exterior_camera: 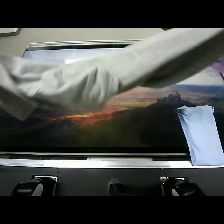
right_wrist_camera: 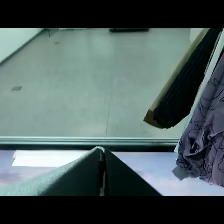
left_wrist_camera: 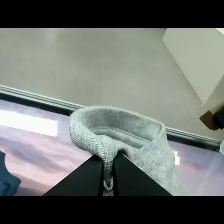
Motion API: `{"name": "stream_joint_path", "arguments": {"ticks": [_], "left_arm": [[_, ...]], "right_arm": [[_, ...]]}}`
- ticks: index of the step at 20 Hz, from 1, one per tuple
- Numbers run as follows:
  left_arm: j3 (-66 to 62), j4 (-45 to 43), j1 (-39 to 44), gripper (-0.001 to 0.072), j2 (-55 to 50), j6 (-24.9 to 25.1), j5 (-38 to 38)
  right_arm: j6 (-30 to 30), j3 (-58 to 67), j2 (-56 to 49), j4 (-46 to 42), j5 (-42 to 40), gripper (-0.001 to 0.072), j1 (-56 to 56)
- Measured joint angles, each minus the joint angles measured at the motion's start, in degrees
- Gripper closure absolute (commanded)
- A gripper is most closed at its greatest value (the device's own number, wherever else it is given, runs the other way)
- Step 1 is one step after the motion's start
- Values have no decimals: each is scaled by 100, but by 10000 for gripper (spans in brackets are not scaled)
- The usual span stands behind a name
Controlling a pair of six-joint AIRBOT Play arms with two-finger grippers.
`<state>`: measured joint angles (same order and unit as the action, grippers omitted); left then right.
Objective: Fold the clothes and pants, and hang the long-sleeved shirts on hangers.
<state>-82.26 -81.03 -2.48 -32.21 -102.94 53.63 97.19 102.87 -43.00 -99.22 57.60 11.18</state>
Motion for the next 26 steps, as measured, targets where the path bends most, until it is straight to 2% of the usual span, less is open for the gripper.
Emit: {"name": "stream_joint_path", "arguments": {"ticks": [4, 7, 11, 17, 22, 23, 24, 26], "left_arm": [[11, -286, 2, 692, 208, -264, 361], [343, -208, 2, 692, -28, -365, 584], [1113, 15, 4, 692, -800, -400, 649], [2044, 116, 4, 691, -2750, -417, 2], [2201, 122, -2, 688, -4197, -415, -767], [2212, 125, -11, 650, -4365, -415, -881], [2218, 127, -31, 531, -4505, -411, -968], [2208, 142, -120, 32, -4649, -409, -1029]], "right_arm": [[216, 55, 205, -243, 17, 686, 0], [345, 61, -306, -302, 302, 686, 0], [745, 55, -1851, -323, 833, 686, 0], [1657, 61, -4564, -15, 546, 685, 0], [2090, 61, -5853, 863, 297, 666, 0], [2129, 63, -5971, 1034, 275, 603, 0], [2146, 63, -6050, 1185, 256, 520, 0], [2164, 63, -6098, 1390, 308, 389, -13]]}}
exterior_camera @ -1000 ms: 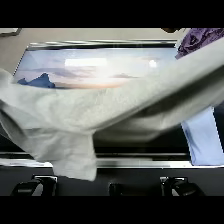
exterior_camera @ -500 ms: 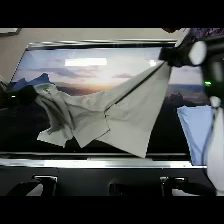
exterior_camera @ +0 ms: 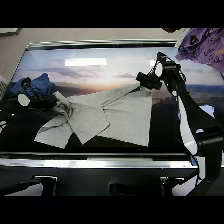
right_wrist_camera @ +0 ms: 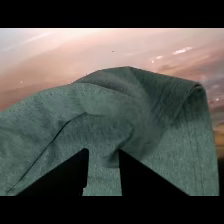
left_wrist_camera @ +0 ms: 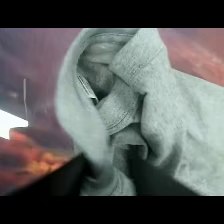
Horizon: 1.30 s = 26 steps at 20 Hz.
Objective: Fold the clothes and pants, and hang the long-sleeved shirts on hangers.
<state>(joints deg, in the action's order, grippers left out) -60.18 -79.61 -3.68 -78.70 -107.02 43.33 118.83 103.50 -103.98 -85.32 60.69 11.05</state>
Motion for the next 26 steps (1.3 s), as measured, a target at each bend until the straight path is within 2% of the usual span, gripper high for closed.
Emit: {"name": "stream_joint_path", "arguments": {"ticks": [1, 4, 8, 10, 12, 14, 20, 26], "left_arm": [[-39, -2, -79, 10, -28, 2, 42], [-199, -74, -520, 10, 107, 192, 560], [-247, -72, -1340, 10, 721, 763, 1381], [-70, 72, -1705, 11, 1088, 964, 1652], [227, 229, -1934, 24, 1410, 1091, 1768], [560, 326, -2048, 32, 1611, 1172, 1829], [1104, 424, -2142, 32, 1788, 1237, 1845], [1200, 448, -2155, 31, 1810, 1255, 1823]], "right_arm": [[-33, 0, 31, 125, 66, 342, -37], [-614, 2, 339, 776, 367, 333, -452], [-2098, -87, 992, 1652, 1303, 337, -1626], [-2769, -544, 1381, 2238, 1663, 330, -2400], [-3309, -1373, 1825, 2933, 1902, 186, -3117], [-3683, -2470, 2267, 3449, 2035, 180, -3628], [-4518, -5696, 2990, 4382, 1799, 181, -3856], [-4948, -7276, 3097, 4601, 890, 183, -3099]]}}
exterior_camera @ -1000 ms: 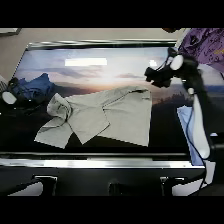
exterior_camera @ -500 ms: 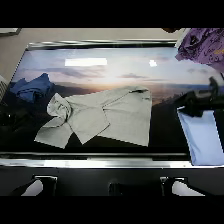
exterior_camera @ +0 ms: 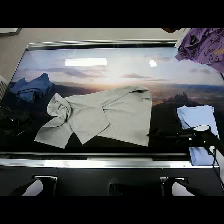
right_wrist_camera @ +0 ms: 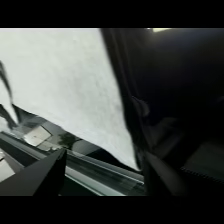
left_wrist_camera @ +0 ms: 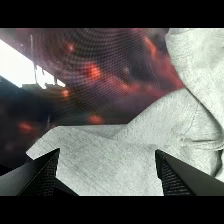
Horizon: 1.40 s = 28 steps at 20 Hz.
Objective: Fold the clothes and pants, and hang the long-sleeved shirts on hangers.
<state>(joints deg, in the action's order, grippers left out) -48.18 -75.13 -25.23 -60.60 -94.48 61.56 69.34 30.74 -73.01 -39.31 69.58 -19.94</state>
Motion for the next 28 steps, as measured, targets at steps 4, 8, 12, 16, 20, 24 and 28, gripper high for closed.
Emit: {"name": "stream_joint_path", "arguments": {"ticks": [4, 8, 12, 16, 20, 24, 28], "left_arm": [[9, 2, 0, 30, 2, -2, 0], [11, 9, 0, 29, -4, -2, 28], [44, 22, -9, 30, -66, 254, 129], [243, 286, -249, 30, -284, 1025, 57], [411, 1143, -643, 30, -754, 1963, -289], [459, 1989, -761, 31, -1355, 2782, -385], [463, 2441, -621, 430, -1729, 3276, -433]], "right_arm": [[-35, -262, 17, 103, -313, 185, 481], [114, -337, 17, 15, -649, 625, 1025], [199, -354, 50, -13, -850, 686, 1364], [382, -358, 289, -26, -992, 685, 1451], [485, -361, 529, 15, -870, 685, 1478], [529, -361, 625, 24, -787, 685, 1480], [595, -361, 651, 33, -800, 685, 1480]]}}
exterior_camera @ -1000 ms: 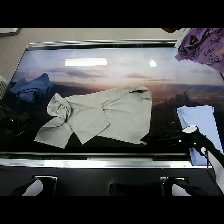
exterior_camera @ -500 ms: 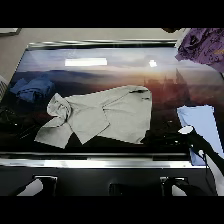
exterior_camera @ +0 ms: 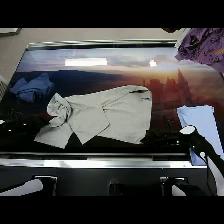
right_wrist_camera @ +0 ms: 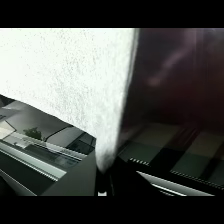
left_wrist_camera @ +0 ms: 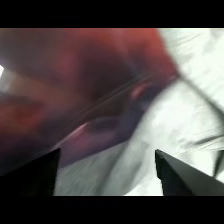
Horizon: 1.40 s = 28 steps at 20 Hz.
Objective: Fold the clothes and pants, and hang the long-sleeved shirts on hangers.
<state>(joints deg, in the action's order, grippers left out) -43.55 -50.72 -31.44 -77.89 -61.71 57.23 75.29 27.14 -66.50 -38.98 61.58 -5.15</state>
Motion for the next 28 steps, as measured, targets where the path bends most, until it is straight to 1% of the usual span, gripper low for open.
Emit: {"name": "stream_joint_path", "arguments": {"ticks": [1, 5, 8, 10, 12, 13, 16, 19, 21, 24, 26, 28], "left_arm": [[9, 11, 42, 699, -74, 42, 2], [-68, 332, 105, 692, -184, 166, 85], [-424, 796, 181, 694, -98, 201, 343], [-870, 1126, 286, 695, 133, 129, 525], [-1512, 1357, 413, 695, 501, -76, 608], [-1917, 1421, 461, 695, 719, -240, 671], [-3257, 1462, 538, 695, 1425, -756, 555], [-4586, 973, 564, 694, 2205, -1412, 317], [-5213, 385, 575, 694, 2741, -1886, 221], [-5687, -509, 579, 694, 3521, -2549, 116], [-5827, -1016, 579, 694, 3923, -2924, 70], [-5897, -1322, 577, 694, 4157, -3167, 61]], "right_arm": [[22, 0, 0, 0, -20, 685, 0], [42, 164, 48, -20, -35, 687, 2], [81, 916, 153, -92, -35, 687, 2], [149, 1864, 190, -175, -13, 687, 2], [304, 3036, 208, -350, -2, 687, 2], [417, 3665, 214, -487, -7, 687, 2], [866, 5836, 227, -1207, 42, 687, 2], [1340, 7829, 308, -2155, 168, 686, 2], [1620, 8686, 555, -2765, 203, 686, 2], [1871, 9259, 1117, -3512, 199, 686, 4], [1950, 9416, 1419, -3777, 205, 686, 4], [2046, 9490, 1582, -3941, 286, 686, 4]]}}
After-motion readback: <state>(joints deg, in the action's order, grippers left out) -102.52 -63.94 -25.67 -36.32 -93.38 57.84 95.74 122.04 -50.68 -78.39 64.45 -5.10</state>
